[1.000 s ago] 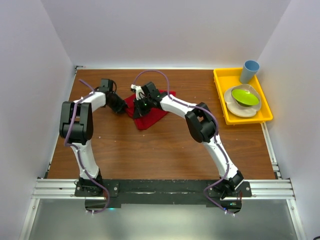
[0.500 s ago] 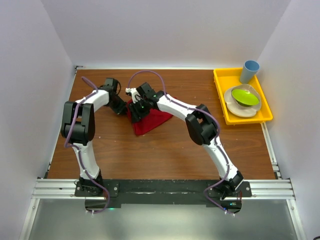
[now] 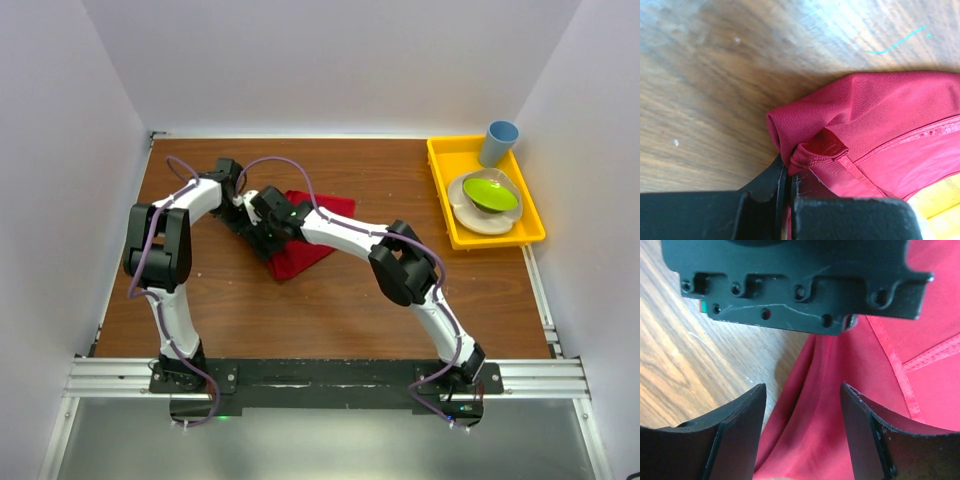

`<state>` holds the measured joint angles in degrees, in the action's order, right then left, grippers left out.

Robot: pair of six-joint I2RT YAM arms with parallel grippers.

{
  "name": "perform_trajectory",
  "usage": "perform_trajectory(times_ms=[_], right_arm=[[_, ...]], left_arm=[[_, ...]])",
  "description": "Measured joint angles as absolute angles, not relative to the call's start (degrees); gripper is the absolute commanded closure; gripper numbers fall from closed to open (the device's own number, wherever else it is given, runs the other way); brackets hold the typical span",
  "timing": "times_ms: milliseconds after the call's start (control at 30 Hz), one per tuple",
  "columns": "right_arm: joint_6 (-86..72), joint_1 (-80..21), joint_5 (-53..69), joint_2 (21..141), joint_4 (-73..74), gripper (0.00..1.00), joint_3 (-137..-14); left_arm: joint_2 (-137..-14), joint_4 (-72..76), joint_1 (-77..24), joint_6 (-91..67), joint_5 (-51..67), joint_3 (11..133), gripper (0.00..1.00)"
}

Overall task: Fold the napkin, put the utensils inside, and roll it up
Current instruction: Roll the napkin with the utensil

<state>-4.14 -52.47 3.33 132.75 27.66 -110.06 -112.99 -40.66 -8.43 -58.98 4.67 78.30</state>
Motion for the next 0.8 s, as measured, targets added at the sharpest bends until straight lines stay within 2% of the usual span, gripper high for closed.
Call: perform_trajectory(times_ms=[267,333,367,400,467,600,733,767,800], right_arm=[[-3.6,-55.1,-6.0,132.6,20.0,0.42,-104.0],[-3.6,-55.9,-8.3,132.2,17.8,0.48,-102.7],[-3.6,-56.3,-9.2,131.9,16.7,0.52,-101.8],[-3.7,-56.6,-10.0,131.7,15.7,0.61,-101.1],[-4.3,-57.2,-11.4,131.2,14.0,0.65,-99.8],[-5.4,-57.7,-12.7,129.8,11.4,1.00,-96.7],[-6.9,-57.3,-11.7,128.9,10.3,1.00,-95.0],[-7.4,-56.9,-10.6,128.9,10.0,1.00,-94.8],[-8.0,-56.3,-9.3,128.7,9.6,1.00,-94.5]], left_arm=[[-112.7,-42.3,-8.6,-60.1,4.3,78.3,1.00],[-112.7,-42.9,-8.5,-60.8,4.2,78.3,1.00],[-112.7,-43.1,-8.6,-61.0,4.1,78.3,1.00],[-112.6,-43.2,-8.6,-61.1,4.0,78.3,1.00],[-112.6,-43.7,-8.8,-61.7,3.8,78.3,1.00],[-112.5,-44.4,-9.3,-62.6,3.1,78.3,1.00],[-112.5,-45.6,-9.7,-62.4,2.0,78.6,1.00],[-112.5,-45.7,-9.8,-62.3,1.7,78.7,0.95],[-112.4,-45.7,-9.8,-61.7,1.6,78.7,0.85]])
